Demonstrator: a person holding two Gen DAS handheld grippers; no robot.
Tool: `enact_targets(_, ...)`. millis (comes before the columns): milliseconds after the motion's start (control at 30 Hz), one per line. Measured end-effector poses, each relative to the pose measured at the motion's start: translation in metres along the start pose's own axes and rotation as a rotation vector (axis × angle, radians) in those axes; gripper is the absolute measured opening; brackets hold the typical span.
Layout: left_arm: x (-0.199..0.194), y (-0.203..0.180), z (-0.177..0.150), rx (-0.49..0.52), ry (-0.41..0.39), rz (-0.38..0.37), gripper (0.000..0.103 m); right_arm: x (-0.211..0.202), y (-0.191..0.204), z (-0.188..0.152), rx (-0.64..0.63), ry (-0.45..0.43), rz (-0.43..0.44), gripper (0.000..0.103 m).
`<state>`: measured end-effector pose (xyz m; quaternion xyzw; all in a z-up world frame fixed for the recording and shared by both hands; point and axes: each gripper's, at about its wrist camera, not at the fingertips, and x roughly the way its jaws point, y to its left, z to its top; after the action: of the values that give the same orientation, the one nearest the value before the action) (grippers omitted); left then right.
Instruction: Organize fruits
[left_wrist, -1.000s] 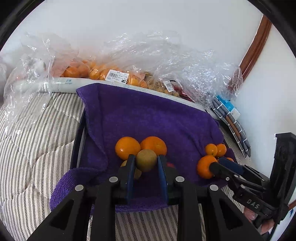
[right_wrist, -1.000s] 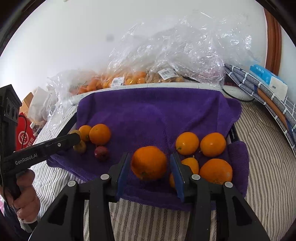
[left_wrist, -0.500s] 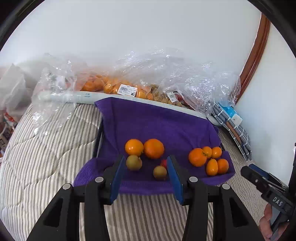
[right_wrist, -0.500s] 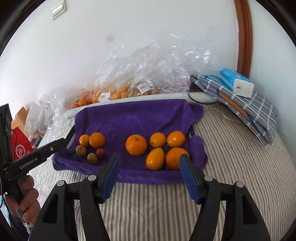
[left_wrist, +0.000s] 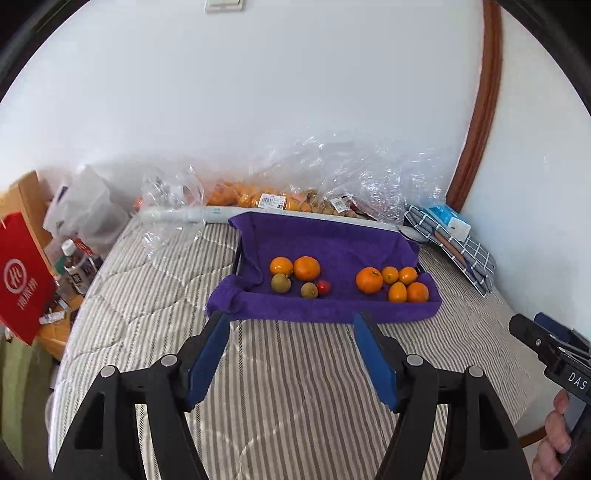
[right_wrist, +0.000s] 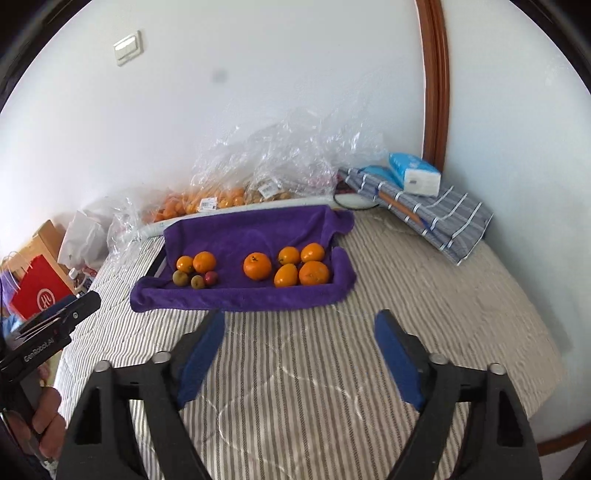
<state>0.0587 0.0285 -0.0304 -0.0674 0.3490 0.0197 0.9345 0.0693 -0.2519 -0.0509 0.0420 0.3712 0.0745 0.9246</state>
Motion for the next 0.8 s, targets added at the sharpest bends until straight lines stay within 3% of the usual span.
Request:
enact_targets(233, -0.04, -0.014, -0.016, 0.046, -0.052, 0.054, 0.079, -0.034, 0.008, -0.018, -0.061, -0.051, -0.052, 0.1)
enact_targets(800, -0.069, -0.021, -0.024, 0.045, -0.082, 0.079, 0.08, -0.058, 0.003, -0.032, -0.05, -0.057, -0.069, 0.1)
